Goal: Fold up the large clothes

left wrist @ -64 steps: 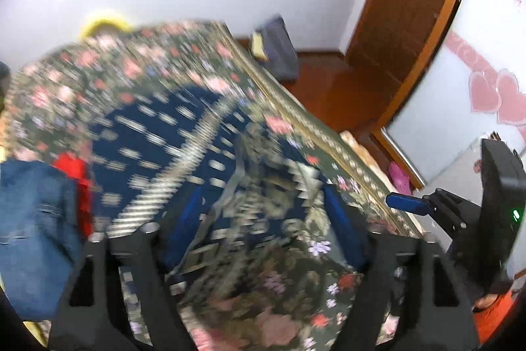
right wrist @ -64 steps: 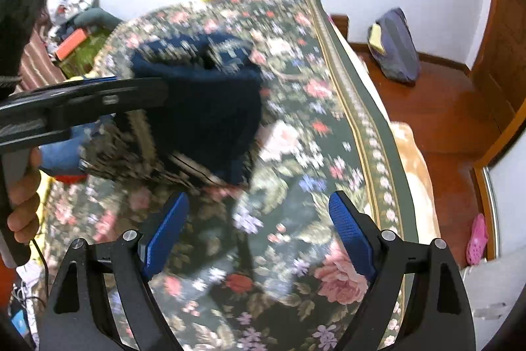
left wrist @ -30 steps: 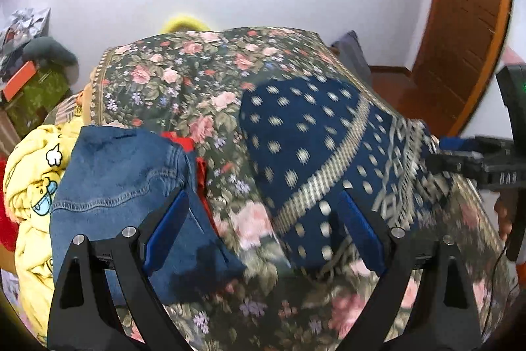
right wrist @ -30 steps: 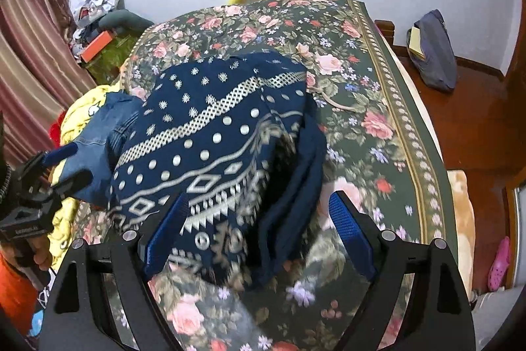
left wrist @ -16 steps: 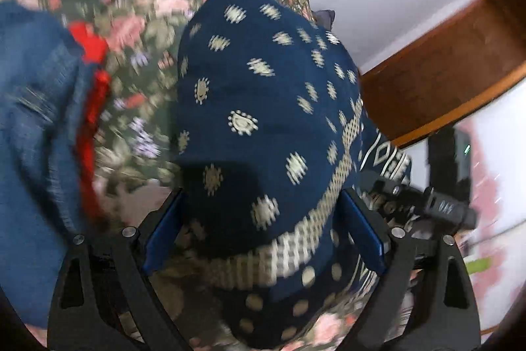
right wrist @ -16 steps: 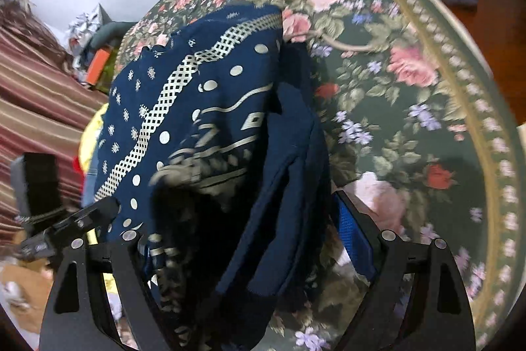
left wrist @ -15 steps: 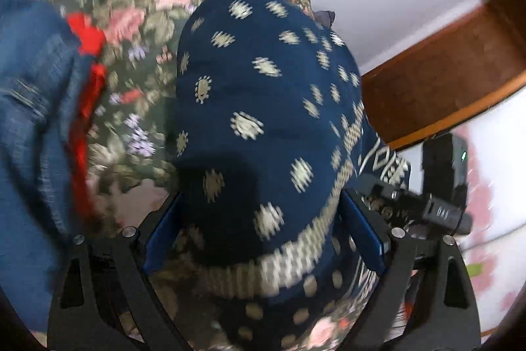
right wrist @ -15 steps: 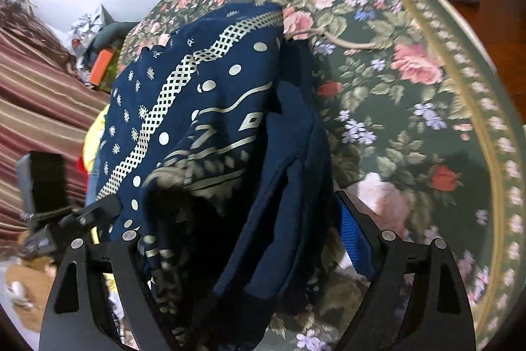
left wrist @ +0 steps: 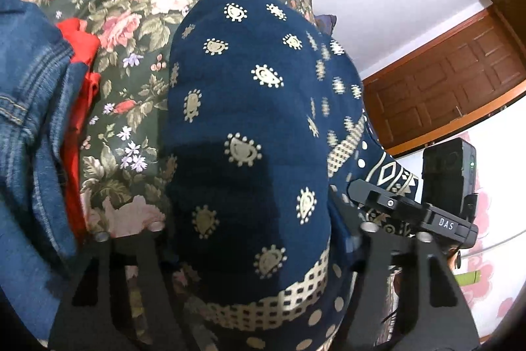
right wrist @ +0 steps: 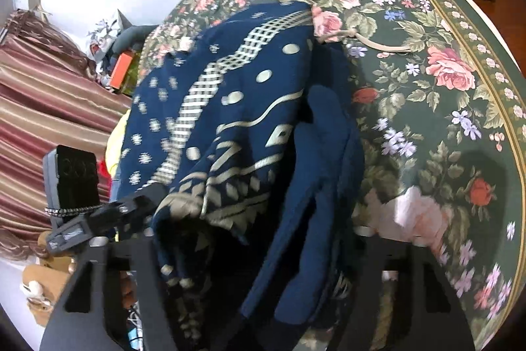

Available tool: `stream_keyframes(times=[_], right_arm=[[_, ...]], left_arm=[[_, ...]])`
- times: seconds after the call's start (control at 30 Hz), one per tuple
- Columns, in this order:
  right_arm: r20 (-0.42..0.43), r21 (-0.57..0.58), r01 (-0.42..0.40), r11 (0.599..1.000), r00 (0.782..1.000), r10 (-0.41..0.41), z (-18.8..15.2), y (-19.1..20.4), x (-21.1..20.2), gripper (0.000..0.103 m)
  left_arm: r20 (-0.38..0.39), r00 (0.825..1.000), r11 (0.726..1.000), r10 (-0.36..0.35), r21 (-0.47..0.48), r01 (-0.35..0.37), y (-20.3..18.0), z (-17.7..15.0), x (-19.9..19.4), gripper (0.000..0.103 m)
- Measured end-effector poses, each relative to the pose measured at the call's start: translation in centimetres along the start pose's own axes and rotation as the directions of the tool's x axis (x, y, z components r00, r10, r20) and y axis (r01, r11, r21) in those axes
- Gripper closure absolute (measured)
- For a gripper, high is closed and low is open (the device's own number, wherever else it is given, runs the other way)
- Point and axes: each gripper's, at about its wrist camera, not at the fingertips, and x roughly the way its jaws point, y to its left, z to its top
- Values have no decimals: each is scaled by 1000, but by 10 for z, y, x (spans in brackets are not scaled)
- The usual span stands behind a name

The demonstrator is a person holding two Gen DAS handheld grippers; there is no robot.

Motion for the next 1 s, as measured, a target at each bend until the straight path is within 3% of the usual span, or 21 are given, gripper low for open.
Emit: stream_keyframes(times=[0.1, 0.23, 0.6, 0.77, 1.0], right_arm=[[2, -44, 31, 999, 1000, -31, 0, 23, -6, 67], [32, -107, 60, 992, 998, -57, -1, 64, -19, 67], [133, -267, 9, 964, 991, 27, 1, 194, -41, 67], [128, -303, -16, 953, 990, 57, 2, 235, -9, 67], [44, -300, -9, 954, 999, 23, 0, 257, 80, 67]], left_arm=[[19, 1000, 999, 10, 37, -10, -13, -1, -23, 50], [71, 997, 997, -4, 73, -2, -22, 1, -68, 50], [249, 968, 993, -16, 121, -15, -11, 19, -215, 50], [281, 959, 993, 29, 100, -59, 24, 24, -261, 50], [240, 965, 993, 108, 19, -116, 101, 20, -265, 50]])
